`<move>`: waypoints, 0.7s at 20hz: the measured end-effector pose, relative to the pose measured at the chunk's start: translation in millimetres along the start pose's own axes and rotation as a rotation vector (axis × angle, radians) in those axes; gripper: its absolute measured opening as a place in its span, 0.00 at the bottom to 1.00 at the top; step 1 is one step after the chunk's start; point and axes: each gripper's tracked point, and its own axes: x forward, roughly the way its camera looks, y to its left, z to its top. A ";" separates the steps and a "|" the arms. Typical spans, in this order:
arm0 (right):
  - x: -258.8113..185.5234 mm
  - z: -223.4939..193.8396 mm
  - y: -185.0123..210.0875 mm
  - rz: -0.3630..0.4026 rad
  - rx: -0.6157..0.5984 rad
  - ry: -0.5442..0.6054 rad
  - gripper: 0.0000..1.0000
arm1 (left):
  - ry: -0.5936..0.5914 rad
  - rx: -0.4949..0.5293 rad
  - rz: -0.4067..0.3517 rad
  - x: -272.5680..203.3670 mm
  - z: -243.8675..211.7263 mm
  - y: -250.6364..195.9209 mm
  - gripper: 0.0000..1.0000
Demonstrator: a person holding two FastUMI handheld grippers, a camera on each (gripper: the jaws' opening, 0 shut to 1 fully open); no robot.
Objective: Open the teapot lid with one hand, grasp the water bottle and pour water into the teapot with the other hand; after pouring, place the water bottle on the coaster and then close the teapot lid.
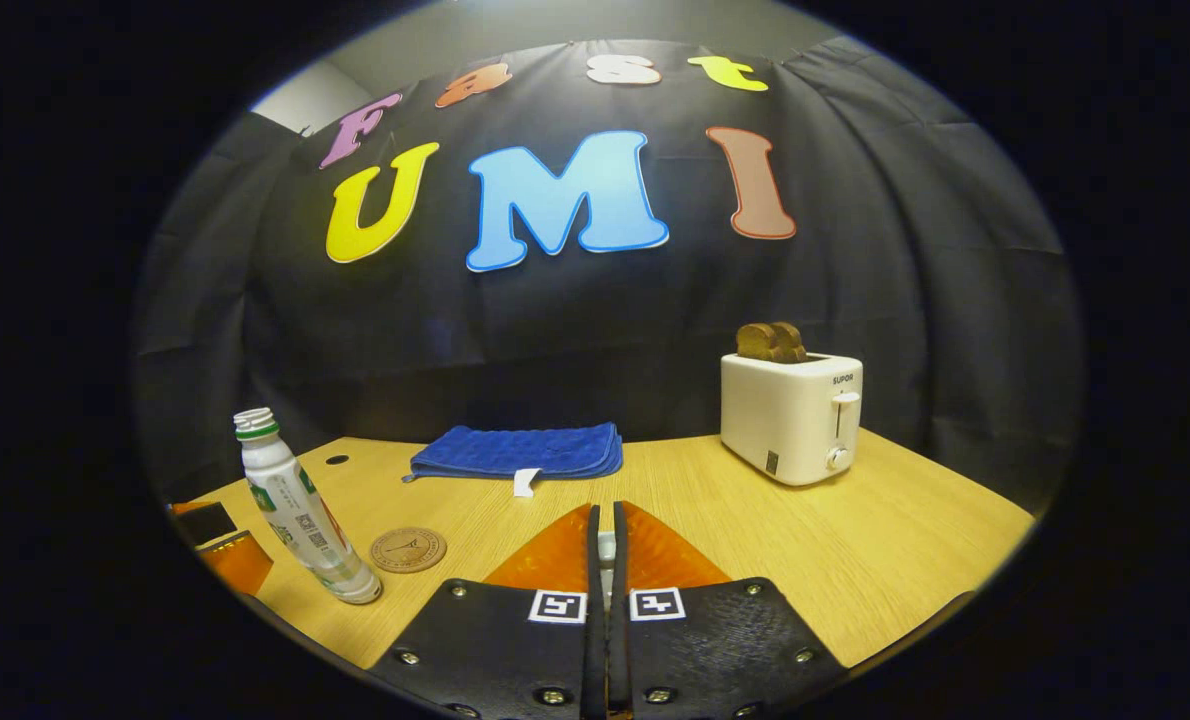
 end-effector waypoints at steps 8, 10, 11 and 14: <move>1.7 2.8 -8.5 0.032 0.013 -0.028 0.02 | 0.062 0.046 0.034 54.4 -16.4 7.0 1.00; 0.5 2.6 -13.1 0.029 0.021 -0.028 0.02 | 0.071 0.068 0.039 65.4 -18.6 8.3 1.00; -0.2 3.2 -14.8 0.029 0.029 -0.027 0.02 | 0.077 0.080 0.040 70.1 -20.9 7.6 1.00; -4.2 5.1 -19.3 0.028 0.046 -0.034 0.02 | 0.099 0.090 0.044 81.3 -27.5 6.6 1.00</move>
